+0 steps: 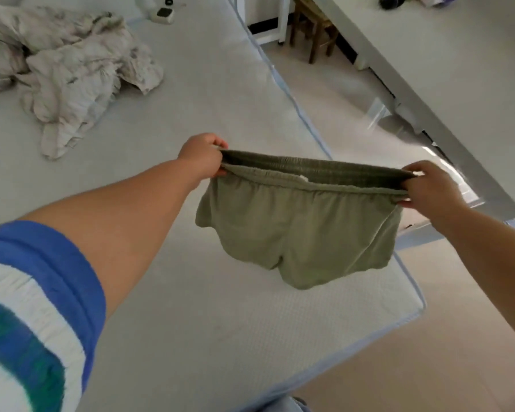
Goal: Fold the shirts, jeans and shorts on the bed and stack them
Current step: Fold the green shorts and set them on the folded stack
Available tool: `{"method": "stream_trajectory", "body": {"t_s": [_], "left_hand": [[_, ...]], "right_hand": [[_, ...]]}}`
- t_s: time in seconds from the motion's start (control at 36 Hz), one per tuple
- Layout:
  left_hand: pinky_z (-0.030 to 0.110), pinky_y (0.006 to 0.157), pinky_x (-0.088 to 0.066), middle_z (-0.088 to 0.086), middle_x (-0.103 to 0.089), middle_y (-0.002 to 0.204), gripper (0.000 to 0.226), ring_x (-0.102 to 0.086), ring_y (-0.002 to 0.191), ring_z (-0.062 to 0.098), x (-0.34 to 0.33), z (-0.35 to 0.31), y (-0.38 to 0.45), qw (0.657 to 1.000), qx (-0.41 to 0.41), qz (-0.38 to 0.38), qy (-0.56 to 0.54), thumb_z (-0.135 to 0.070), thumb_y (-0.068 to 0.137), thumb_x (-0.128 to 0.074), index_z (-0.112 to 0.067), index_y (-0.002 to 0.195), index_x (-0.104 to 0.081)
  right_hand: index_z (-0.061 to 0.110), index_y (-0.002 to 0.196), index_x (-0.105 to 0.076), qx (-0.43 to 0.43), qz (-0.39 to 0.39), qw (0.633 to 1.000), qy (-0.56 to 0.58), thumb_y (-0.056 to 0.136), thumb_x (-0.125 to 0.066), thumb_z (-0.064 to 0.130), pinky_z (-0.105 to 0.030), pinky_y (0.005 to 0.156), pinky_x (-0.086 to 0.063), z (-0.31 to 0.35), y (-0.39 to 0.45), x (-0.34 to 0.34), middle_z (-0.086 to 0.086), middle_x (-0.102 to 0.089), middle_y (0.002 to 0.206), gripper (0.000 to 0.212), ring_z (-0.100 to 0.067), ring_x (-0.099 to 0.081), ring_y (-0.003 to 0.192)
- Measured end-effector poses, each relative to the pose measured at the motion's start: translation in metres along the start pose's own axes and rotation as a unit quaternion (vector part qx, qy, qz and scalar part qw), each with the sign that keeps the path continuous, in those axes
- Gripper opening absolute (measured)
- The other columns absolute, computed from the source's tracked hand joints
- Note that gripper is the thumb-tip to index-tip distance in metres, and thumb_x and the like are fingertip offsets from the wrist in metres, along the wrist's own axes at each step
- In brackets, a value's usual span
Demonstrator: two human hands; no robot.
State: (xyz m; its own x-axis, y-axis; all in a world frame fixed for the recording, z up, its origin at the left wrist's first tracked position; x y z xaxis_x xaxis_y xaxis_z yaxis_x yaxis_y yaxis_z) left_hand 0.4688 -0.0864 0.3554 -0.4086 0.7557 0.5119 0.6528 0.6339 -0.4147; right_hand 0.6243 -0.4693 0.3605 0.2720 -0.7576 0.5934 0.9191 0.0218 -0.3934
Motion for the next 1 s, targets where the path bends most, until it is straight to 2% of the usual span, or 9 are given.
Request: {"method": "stream_trajectory", "body": {"t_s": [0.08,0.17,0.31,0.36,0.47,0.56,0.75,0.89,1.0], "left_hand": [[0.018,0.052,-0.052,0.002,-0.056,0.093,0.032,-0.057,0.080,0.014,-0.016,-0.036,0.017,0.995,-0.025,0.009,-0.094,0.002,0.091,-0.040,-0.021,0.089,-0.063],[0.020,0.059,-0.052,0.002,-0.061,0.090,0.034,-0.060,0.082,0.014,-0.030,-0.058,0.025,0.984,-0.039,0.040,-0.166,0.005,0.087,-0.045,-0.023,0.081,-0.064],[0.031,0.081,-0.053,0.002,-0.063,0.091,0.035,-0.059,0.088,0.017,-0.042,-0.030,0.027,0.990,-0.064,0.059,-0.113,0.009,0.083,-0.047,-0.021,0.081,-0.065],[0.031,0.084,-0.051,0.001,-0.063,0.098,0.037,-0.057,0.089,0.016,-0.039,0.002,0.027,0.996,-0.075,0.045,-0.017,0.009,0.082,-0.047,-0.019,0.090,-0.068],[0.012,0.053,-0.039,0.001,-0.061,0.096,0.043,-0.051,0.077,0.015,-0.031,0.081,0.025,0.989,-0.069,0.041,0.123,0.006,0.079,-0.047,-0.020,0.103,-0.071],[0.020,0.059,-0.038,0.003,-0.060,0.093,0.045,-0.051,0.074,0.018,-0.019,0.141,0.029,0.989,-0.025,0.008,0.149,0.006,0.079,-0.046,-0.023,0.102,-0.071],[0.023,0.069,-0.040,0.008,-0.066,0.110,0.044,-0.056,0.084,0.018,0.013,0.332,0.024,0.982,0.078,-0.012,0.170,0.007,0.079,-0.047,-0.021,0.104,-0.072],[0.023,0.070,-0.042,0.004,-0.065,0.116,0.043,-0.059,0.094,0.021,0.048,0.431,0.014,0.978,0.121,-0.018,0.172,0.004,0.082,-0.046,-0.023,0.104,-0.071],[0.023,0.073,-0.042,0.005,-0.065,0.117,0.043,-0.060,0.099,0.025,0.075,0.475,0.004,0.976,0.107,-0.022,0.189,0.005,0.082,-0.044,-0.020,0.104,-0.071]], "right_hand": [[0.043,0.073,-0.060,0.035,-0.044,0.998,-0.041,0.079,-0.048,0.010,-0.051,0.080,-0.055,0.005,0.003,0.029,0.005,-0.062,0.081,0.036,-0.029,-0.064,0.079],[0.048,0.069,-0.061,0.050,-0.077,0.995,-0.034,0.083,-0.051,0.009,-0.049,0.081,-0.053,-0.003,-0.008,0.047,0.009,-0.062,0.080,0.042,-0.027,-0.060,0.081],[0.035,0.079,-0.064,0.094,-0.073,0.990,-0.074,0.076,-0.054,-0.003,-0.031,0.069,-0.040,-0.041,-0.044,0.019,0.002,-0.060,0.086,0.040,-0.023,-0.053,0.084],[0.029,0.091,-0.069,0.118,-0.041,0.987,-0.099,0.076,-0.059,-0.005,-0.028,0.076,-0.034,-0.063,-0.061,-0.013,0.003,-0.055,0.093,0.039,-0.015,-0.049,0.085],[0.041,0.076,-0.061,0.100,0.064,0.987,-0.107,0.084,-0.064,0.016,-0.027,0.068,-0.036,-0.120,-0.093,-0.101,0.009,-0.054,0.089,0.027,-0.006,-0.049,0.078],[0.034,0.076,-0.066,0.060,0.118,0.981,-0.141,0.084,-0.064,0.037,-0.020,0.064,-0.034,-0.159,-0.118,-0.164,0.011,-0.053,0.090,0.009,-0.009,-0.051,0.078],[0.019,0.116,-0.067,0.035,0.286,0.918,-0.272,0.078,-0.065,0.054,-0.019,0.086,-0.031,-0.238,-0.208,-0.332,0.005,-0.054,0.113,0.051,-0.014,-0.050,0.105],[0.014,0.129,-0.056,0.068,0.380,0.854,-0.347,0.077,-0.070,0.047,-0.019,0.099,-0.028,-0.272,-0.270,-0.418,0.000,-0.045,0.127,0.063,-0.016,-0.044,0.117],[0.014,0.131,-0.051,0.127,0.408,0.806,-0.410,0.086,-0.062,0.030,-0.023,0.103,-0.030,-0.282,-0.309,-0.462,-0.002,-0.039,0.133,0.049,-0.020,-0.039,0.123]]}}
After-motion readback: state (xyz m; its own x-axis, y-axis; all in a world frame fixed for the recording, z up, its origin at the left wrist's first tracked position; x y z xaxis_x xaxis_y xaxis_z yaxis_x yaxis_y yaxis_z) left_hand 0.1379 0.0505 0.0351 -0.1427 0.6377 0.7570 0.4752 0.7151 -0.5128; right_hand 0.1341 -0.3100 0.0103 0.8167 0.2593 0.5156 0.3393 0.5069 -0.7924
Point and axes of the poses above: each hand's wrist, its own y-axis towards the middle knuckle, its own x-axis out of the back of the hand, z = x × y, the point moved 9 cm from there along y, towards the middle knuckle
